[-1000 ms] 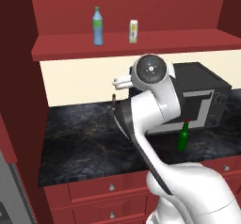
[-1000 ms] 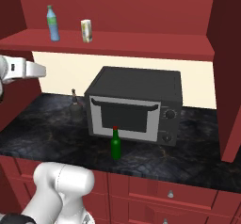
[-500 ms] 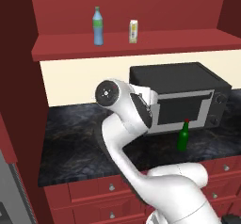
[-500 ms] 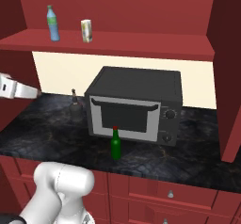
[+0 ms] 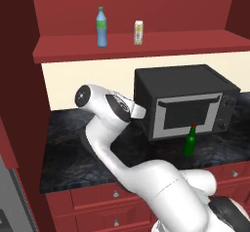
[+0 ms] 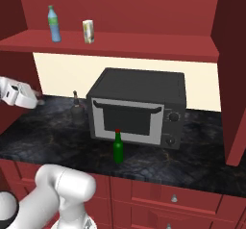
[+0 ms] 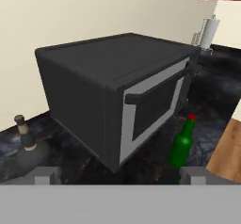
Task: Sort all alcoholic drinks to one cabinet, and non-alcoholic drinks to the other.
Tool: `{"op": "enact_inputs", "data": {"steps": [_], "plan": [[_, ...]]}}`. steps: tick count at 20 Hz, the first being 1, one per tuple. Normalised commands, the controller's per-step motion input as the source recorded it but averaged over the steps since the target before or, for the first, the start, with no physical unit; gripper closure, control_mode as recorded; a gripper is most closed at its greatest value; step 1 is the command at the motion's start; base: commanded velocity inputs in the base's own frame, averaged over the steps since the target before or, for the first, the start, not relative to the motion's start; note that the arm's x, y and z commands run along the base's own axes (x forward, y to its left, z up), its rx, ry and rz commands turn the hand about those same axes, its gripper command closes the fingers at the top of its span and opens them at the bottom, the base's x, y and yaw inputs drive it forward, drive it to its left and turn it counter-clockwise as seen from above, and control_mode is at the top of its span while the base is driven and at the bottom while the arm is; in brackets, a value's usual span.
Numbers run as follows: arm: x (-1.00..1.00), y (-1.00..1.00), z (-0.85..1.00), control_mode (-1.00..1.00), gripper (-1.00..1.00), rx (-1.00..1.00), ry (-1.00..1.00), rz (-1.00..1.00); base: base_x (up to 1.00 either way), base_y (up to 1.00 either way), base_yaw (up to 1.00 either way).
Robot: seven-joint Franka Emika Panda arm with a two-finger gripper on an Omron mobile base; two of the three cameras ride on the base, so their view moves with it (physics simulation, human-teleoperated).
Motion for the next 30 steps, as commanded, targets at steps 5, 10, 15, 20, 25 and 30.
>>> {"op": "enact_inputs", "data": {"steps": [5, 10, 15, 20, 25, 30], "plan": [[0.61, 0.02, -0.26, -1.00, -1.00, 0.11, 0.00, -0.10, 0.00, 0.00, 0.00], [0.49, 0.00, -0.43, -1.00, -1.00, 0.00, 0.00, -0.05, 0.00, 0.00, 0.00], [0.46, 0.00, -0.42, -1.00, -1.00, 0.00, 0.00, -0.05, 0.00, 0.00, 0.00], [0.47, 0.07, -0.30, -1.00, -1.00, 0.00, 0.00, -0.04, 0.00, 0.00, 0.00], [0.49, 0.16, -0.32, -1.00, -1.00, -0.03, 0.00, -0.07, 0.00, 0.00, 0.00], [0.51, 0.12, -0.25, -1.00, -1.00, -0.07, 0.00, -0.08, 0.00, 0.00, 0.00]]}}
